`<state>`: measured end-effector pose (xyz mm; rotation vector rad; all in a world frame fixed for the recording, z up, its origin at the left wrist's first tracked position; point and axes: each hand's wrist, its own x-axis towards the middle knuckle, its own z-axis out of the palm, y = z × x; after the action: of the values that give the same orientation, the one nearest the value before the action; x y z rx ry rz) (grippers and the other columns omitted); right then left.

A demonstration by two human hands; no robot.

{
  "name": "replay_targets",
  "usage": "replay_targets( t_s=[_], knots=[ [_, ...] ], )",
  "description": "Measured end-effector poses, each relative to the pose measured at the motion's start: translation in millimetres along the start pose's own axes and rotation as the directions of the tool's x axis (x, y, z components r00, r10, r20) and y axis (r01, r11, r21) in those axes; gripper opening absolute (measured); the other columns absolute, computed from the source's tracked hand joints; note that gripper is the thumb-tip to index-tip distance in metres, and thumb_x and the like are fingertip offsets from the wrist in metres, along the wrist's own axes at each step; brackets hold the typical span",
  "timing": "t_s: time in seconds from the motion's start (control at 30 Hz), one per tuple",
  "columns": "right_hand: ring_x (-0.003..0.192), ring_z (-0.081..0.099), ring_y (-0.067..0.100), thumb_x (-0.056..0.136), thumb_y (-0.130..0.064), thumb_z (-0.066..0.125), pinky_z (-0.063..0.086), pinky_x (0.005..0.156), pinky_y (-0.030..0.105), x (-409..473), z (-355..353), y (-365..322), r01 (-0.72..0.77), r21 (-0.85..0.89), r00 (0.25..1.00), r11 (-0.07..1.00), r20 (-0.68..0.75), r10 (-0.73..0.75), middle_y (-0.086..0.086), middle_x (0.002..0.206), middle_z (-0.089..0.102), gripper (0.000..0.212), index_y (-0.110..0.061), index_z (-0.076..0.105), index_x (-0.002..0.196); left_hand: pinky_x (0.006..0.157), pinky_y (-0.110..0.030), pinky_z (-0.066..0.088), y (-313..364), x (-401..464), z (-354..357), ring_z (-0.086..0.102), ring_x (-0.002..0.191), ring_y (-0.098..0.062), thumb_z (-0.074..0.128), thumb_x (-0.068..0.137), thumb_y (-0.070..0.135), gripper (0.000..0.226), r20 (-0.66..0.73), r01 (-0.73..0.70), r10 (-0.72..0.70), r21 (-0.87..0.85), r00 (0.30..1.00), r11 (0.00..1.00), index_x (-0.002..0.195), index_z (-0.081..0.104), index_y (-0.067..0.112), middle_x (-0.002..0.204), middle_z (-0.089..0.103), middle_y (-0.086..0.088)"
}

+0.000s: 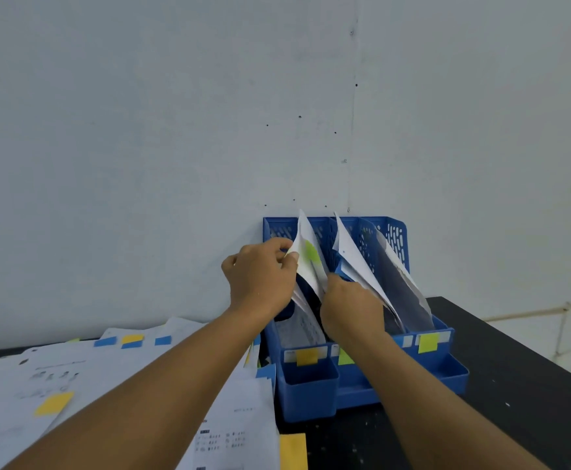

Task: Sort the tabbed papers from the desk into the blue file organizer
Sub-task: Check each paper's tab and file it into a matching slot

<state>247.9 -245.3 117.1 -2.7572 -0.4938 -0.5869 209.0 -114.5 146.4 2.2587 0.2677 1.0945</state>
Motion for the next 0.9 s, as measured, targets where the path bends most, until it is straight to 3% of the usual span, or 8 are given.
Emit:
replay_targets(
  t_s=[0.2, 0.4, 0.5, 0.57, 0.63, 0.73, 0.8, 0.9],
  knots=[
    [0.098, 0.063, 0.032, 0.096, -0.014, 0.046, 0.038, 0.069, 0.033, 1, -3, 4, -0.026, 0.088, 0.999, 0.996, 0.023, 0.024, 0.011, 0.109, 0.068, 0.021, -0.012, 0.054, 0.116, 0.098, -0.043, 0.046, -10, 3, -5, 0.06, 0.105, -0.011, 0.059, 0.093, 0.038, 0.029, 0.1, 0.02, -0.011, -0.089, 0.995, 0.996, 0.119, 0.066, 0.029, 0.105, 0.07, 0.011],
    [0.1, 0.061, 0.035, 0.103, -0.04, 0.04, 0.043, 0.071, 0.037, -21, 7, 3, -0.07, 0.297, 0.986, 0.952, -0.127, 0.112, 0.012, 0.108, 0.069, 0.04, -0.01, 0.061, 0.121, 0.096, -0.019, 0.036, -25, -18, -40, 0.052, 0.123, -0.008, 0.058, 0.094, 0.037, 0.039, 0.126, 0.05, -0.028, -0.174, 0.992, 0.983, 0.131, 0.059, 0.023, 0.131, 0.06, 0.009],
    [0.102, 0.061, 0.032, 0.101, -0.039, 0.047, 0.048, 0.071, 0.039, -49, 8, -4, 0.015, 0.368, 0.942, 0.93, -0.316, 0.111, 0.005, 0.106, 0.07, 0.038, -0.013, 0.064, 0.122, 0.093, -0.02, 0.044, -49, -40, -67, 0.058, 0.108, 0.0, 0.062, 0.092, 0.031, 0.025, 0.141, 0.134, -0.107, -0.198, 0.984, 0.971, 0.116, 0.067, 0.026, 0.115, 0.066, 0.015],
    [0.096, 0.062, 0.025, 0.099, -0.039, 0.051, 0.05, 0.071, 0.037, -73, 11, -15, 0.045, 0.452, 0.94, 0.891, -0.322, 0.116, -0.001, 0.103, 0.07, 0.033, -0.02, 0.066, 0.121, 0.086, -0.015, 0.047, -72, -66, -85, 0.06, 0.094, 0.009, 0.065, 0.091, 0.028, 0.012, 0.194, 0.224, -0.186, -0.198, 0.963, 0.954, 0.101, 0.07, 0.029, 0.099, 0.069, 0.018],
    [0.083, 0.063, 0.016, 0.098, -0.039, 0.054, 0.047, 0.066, 0.03, -94, 21, -29, 0.058, 0.509, 0.971, 0.859, -0.23, 0.07, -0.009, 0.089, 0.067, 0.026, -0.024, 0.069, 0.113, 0.084, -0.013, 0.047, -98, -99, -101, 0.06, 0.09, 0.011, 0.066, 0.089, 0.027, 0.007, 0.226, 0.302, -0.271, -0.115, 0.936, 0.946, 0.093, 0.07, 0.031, 0.094, 0.068, 0.02],
    [0.07, 0.06, 0.006, 0.097, -0.041, 0.055, 0.047, 0.062, 0.026, -114, 42, -51, 0.06, 0.526, 0.998, 0.848, -0.039, -0.046, -0.02, 0.073, 0.06, 0.021, -0.031, 0.071, 0.104, 0.089, -0.021, 0.043, -132, -140, -118, 0.059, 0.099, -0.002, 0.067, 0.088, 0.032, 0.013, 0.285, 0.32, -0.343, 0.126, 0.895, 0.939, 0.101, 0.067, 0.032, 0.108, 0.065, 0.016],
    [0.08, 0.062, 0.004, 0.097, -0.045, 0.053, 0.049, 0.069, 0.026, -122, 56, -66, 0.061, 0.507, 0.985, 0.86, 0.107, -0.133, -0.02, 0.088, 0.067, 0.026, -0.031, 0.071, 0.11, 0.098, -0.024, 0.04, -148, -162, -126, 0.055, 0.113, -0.009, 0.066, 0.088, 0.039, 0.027, 0.324, 0.284, -0.369, 0.282, 0.871, 0.917, 0.114, 0.063, 0.033, 0.125, 0.061, 0.011],
    [0.103, 0.062, 0.008, 0.098, -0.048, 0.05, 0.053, 0.09, 0.032, -134, 71, -83, 0.061, 0.449, 0.946, 0.891, 0.258, -0.194, -0.017, 0.115, 0.068, 0.034, -0.033, 0.064, 0.125, 0.119, -0.037, 0.018, -164, -183, -129, 0.026, 0.143, -0.018, 0.055, 0.088, 0.056, 0.055, 0.361, 0.175, -0.397, 0.514, 0.844, 0.84, 0.138, 0.046, 0.034, 0.152, 0.036, 0.005]
  ],
)
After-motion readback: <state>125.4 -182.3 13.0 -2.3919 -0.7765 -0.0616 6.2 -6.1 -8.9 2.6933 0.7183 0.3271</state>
